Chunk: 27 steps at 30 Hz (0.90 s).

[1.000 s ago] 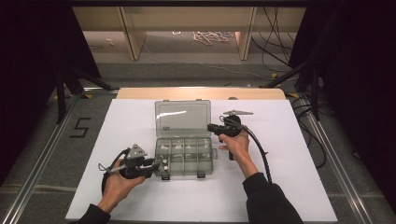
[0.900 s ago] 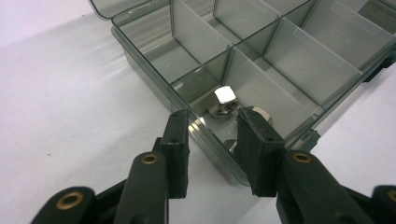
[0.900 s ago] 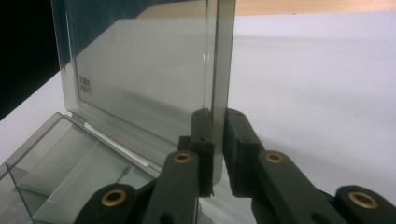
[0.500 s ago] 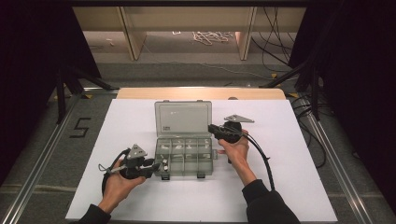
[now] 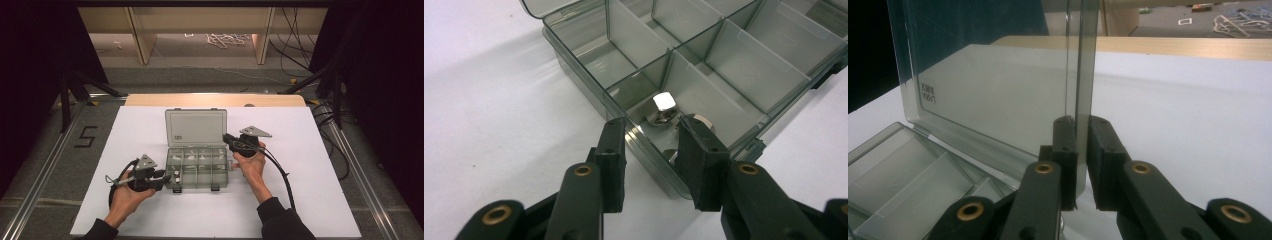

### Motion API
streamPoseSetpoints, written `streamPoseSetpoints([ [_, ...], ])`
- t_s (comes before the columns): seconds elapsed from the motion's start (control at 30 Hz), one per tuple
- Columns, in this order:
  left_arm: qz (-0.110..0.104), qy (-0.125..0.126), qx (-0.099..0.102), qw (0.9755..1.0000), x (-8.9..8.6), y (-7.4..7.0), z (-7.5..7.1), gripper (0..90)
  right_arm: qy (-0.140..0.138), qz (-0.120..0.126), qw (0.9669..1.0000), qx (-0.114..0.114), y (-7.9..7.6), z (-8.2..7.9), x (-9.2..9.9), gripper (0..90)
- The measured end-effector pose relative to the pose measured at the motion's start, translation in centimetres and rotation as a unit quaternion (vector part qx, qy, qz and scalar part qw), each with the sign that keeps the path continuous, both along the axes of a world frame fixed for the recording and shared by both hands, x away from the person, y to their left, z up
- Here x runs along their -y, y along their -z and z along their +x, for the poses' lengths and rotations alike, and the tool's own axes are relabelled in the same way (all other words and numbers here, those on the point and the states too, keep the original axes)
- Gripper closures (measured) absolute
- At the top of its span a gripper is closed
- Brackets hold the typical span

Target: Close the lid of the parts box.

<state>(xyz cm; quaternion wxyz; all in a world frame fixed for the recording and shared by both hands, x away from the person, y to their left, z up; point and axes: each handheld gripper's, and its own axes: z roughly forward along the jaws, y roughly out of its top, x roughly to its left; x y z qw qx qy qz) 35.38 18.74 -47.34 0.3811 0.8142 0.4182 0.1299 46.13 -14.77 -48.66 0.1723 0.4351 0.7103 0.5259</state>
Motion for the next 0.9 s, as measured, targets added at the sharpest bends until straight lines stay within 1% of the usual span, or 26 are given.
streamPoseSetpoints([
  [0.03,0.001,0.000,0.000,1.0000,0.0,-0.1,0.0,62.0,0.002,0.003,1.0000,-0.001,0.0,-0.1,-0.1,83.3],
  [0.07,0.002,0.006,-0.001,1.0000,0.0,-0.1,0.0,61.1,0.006,-0.007,0.9999,0.004,0.0,-0.1,-0.1,83.3],
  [0.1,0.011,0.015,-0.001,0.9998,-0.2,-0.3,0.0,60.4,0.005,-0.003,1.0000,0.007,0.0,-0.2,-0.1,83.4],
  [0.13,0.007,0.010,0.001,0.9999,-0.1,-0.3,0.0,58.9,0.002,-0.001,1.0000,0.003,0.0,-0.3,-0.1,83.4],
  [0.17,0.000,0.003,0.000,1.0000,0.0,-0.3,0.0,56.9,0.005,-0.001,1.0000,0.005,0.0,-0.4,-0.1,83.5],
  [0.2,0.000,-0.002,0.001,1.0000,0.0,-0.3,0.0,55.0,0.008,-0.002,0.9998,0.017,0.2,-0.3,-0.2,83.6],
  [0.23,0.004,-0.002,0.002,1.0000,0.0,-0.4,0.0,53.0,0.008,0.002,0.9999,0.013,0.2,-0.5,-0.2,83.6],
  [0.27,0.002,0.000,0.003,1.0000,-0.1,-0.5,0.0,50.6,0.007,0.000,0.9999,0.015,0.2,-0.6,-0.2,83.7],
  [0.3,0.012,0.012,-0.002,0.9998,-0.3,-0.7,0.1,49.0,0.008,-0.004,0.9997,0.022,0.3,-0.6,-0.2,83.8],
  [0.33,0.015,0.014,0.001,0.9998,-0.4,-0.7,0.1,48.0,0.008,-0.002,0.9997,0.025,0.3,-0.6,-0.2,83.8],
  [0.37,0.014,0.010,-0.001,0.9998,-0.4,-0.7,0.1,46.5,0.009,-0.003,0.9998,0.020,0.2,-0.7,-0.2,83.9],
  [0.4,0.020,0.012,0.001,0.9997,-0.5,-0.8,0.2,44.3,0.007,0.000,0.9998,0.016,0.2,-0.8,-0.3,84.0],
  [0.43,0.021,0.011,-0.001,0.9997,-0.5,-0.9,0.2,42.5,0.007,-0.001,0.9997,0.024,0.3,-0.7,-0.3,84.0],
  [0.47,0.017,0.004,0.001,0.9998,-0.4,-1.0,0.2,40.6,0.008,-0.005,0.9994,0.032,0.4,-0.7,-0.2,84.0],
  [0.5,0.019,0.011,-0.001,0.9998,-0.5,-1.2,0.2,39.5,0.009,-0.004,0.9994,0.033,0.4,-0.7,-0.2,84.0],
  [0.53,0.019,0.008,0.004,0.9998,-0.4,-1.3,0.2,39.6,0.012,-0.004,0.9993,0.034,0.4,-0.8,-0.3,84.1],
  [0.57,0.015,0.007,0.005,0.9998,-0.4,-1.5,0.2,39.2,0.010,-0.009,0.9994,0.032,0.4,-0.8,-0.2,84.1],
  [0.6,0.018,0.012,0.006,0.9998,-0.4,-1.7,0.2,38.4,0.010,0.000,0.9995,0.030,0.4,-0.9,-0.3,84.1],
  [0.63,0.019,0.018,0.009,0.9996,-0.4,-2.0,0.3,38.3,0.010,0.000,0.9995,0.030,0.4,-0.9,-0.3,84.1],
  [0.7,0.003,0.010,0.005,0.9999,-0.1,-2.3,0.2,37.7,0.011,-0.001,0.9995,0.031,0.4,-0.9,-0.3,84.2],
  [0.73,0.005,0.012,0.011,0.9999,-0.1,-2.5,0.2,37.5,0.009,-0.001,0.9995,0.031,0.5,-0.9,-0.3,84.1],
  [0.77,0.006,0.018,0.009,0.9998,-0.1,-2.8,0.3,37.5,0.009,-0.005,0.9994,0.032,0.5,-0.9,-0.3,84.1],
  [0.8,-0.004,0.015,0.014,0.9998,0.1,-2.9,0.3,37.5,0.010,-0.006,0.9994,0.033,0.5,-0.9,-0.3,84.2],
  [0.83,-0.008,0.013,0.016,0.9998,0.1,-3.1,0.4,37.6,0.014,-0.008,0.9990,0.041,0.5,-0.9,-0.3,84.2],
  [0.87,-0.017,0.007,0.018,0.9997,0.3,-3.3,0.5,37.6,0.012,-0.009,0.9989,0.043,0.6,-0.9,-0.3,84.2],
  [0.9,-0.019,0.004,0.025,0.9995,0.4,-3.5,0.6,37.7,0.012,-0.008,0.9989,0.045,0.6,-0.9,-0.3,84.2],
])
